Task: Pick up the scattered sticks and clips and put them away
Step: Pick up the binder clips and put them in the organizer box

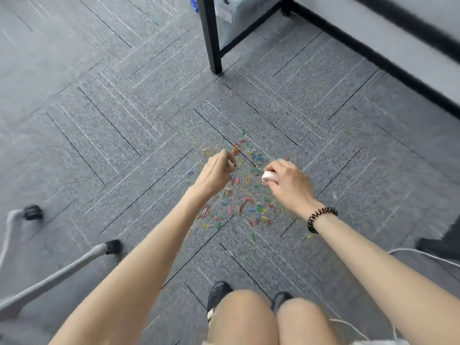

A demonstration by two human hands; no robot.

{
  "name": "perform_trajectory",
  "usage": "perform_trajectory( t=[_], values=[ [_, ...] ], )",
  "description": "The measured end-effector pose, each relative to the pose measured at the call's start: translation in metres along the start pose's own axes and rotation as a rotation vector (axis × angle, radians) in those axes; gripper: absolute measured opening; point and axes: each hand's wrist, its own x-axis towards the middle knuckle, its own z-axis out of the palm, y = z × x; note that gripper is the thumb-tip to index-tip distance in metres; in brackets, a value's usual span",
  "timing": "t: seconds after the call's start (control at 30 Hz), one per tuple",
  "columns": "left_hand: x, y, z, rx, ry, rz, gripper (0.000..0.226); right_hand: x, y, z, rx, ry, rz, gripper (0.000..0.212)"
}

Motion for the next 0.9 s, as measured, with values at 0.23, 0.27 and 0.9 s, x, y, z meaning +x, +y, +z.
perform_trajectory(
  t=[0.23, 0.27, 0.9],
  values=[
    [-0.123, 0.184, -0.163, 0.037, -0.089, 0.102, 0.008, -0.069, -0.122, -0.219, 0.071, 0.029, 0.102, 0.014],
    [-0.135, 0.206, -0.184, 0.05, -0.091, 0.111, 0.009, -0.074, -0.137, -0.247, 0.085, 0.042, 0.12, 0.014],
    [-0.054, 0.469, -0.356, 0.066, 0.155, 0.218, 0.03, 0.027, -0.146, -0.553, 0.235, 0.292, 0.126, 0.022]
  ],
)
